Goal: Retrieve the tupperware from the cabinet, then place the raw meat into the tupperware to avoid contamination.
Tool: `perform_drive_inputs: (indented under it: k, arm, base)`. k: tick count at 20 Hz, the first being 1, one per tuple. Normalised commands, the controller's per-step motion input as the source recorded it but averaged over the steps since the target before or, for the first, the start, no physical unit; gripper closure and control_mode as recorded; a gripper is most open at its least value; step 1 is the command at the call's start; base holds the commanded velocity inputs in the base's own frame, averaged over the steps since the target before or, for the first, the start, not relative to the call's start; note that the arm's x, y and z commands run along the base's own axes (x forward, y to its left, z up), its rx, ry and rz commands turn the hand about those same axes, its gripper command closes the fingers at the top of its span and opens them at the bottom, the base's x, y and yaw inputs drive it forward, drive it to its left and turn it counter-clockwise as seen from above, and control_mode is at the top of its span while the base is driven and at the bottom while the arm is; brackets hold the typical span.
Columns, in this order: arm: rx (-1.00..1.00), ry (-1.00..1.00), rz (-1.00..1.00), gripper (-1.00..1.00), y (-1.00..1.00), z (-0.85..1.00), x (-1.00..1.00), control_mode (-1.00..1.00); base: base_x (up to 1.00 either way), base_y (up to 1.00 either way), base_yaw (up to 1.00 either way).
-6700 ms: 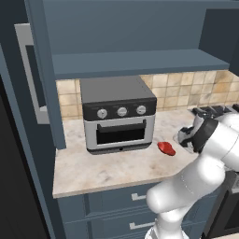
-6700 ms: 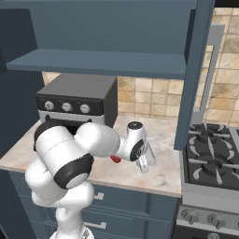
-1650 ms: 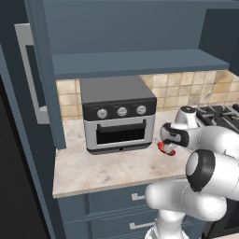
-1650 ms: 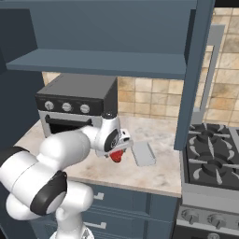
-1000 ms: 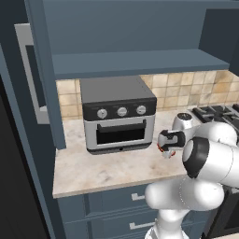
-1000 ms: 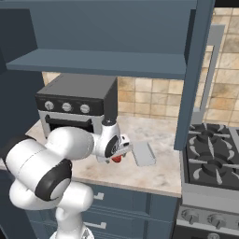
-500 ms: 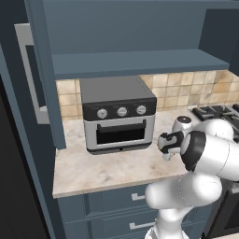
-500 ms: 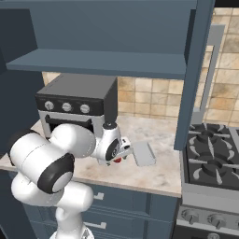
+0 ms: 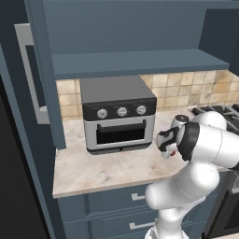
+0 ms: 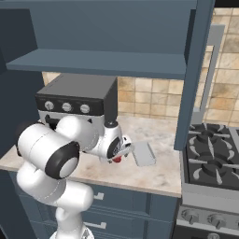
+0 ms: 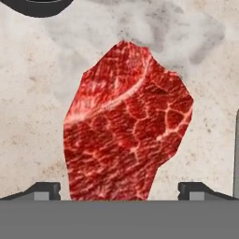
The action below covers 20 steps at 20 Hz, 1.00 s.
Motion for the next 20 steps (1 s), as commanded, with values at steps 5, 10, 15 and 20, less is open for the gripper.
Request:
perform_drive_inputs:
  k: [5,10,15,20]
  arm:
    - [0.0,0.0,-0.01,-1.0,-0.01,-0.07,0.32,-1.0]
    - [0.03,0.03,-0.03,-1.0,-0.08,-0.24,0.11,-1.0]
    - [0.04,0.03,-0.04,-1.0,-0.03,-0.26,0.0,-1.0]
    - [0.04,0.01,-0.04,-1.0,0.0,-0.31,-0.01,-1.0]
  base:
    - [0.0,0.0,0.0]
    - [0.0,0.0,0.0]
    - [0.0,0.0,0.0]
    - [0.0,0.0,0.0]
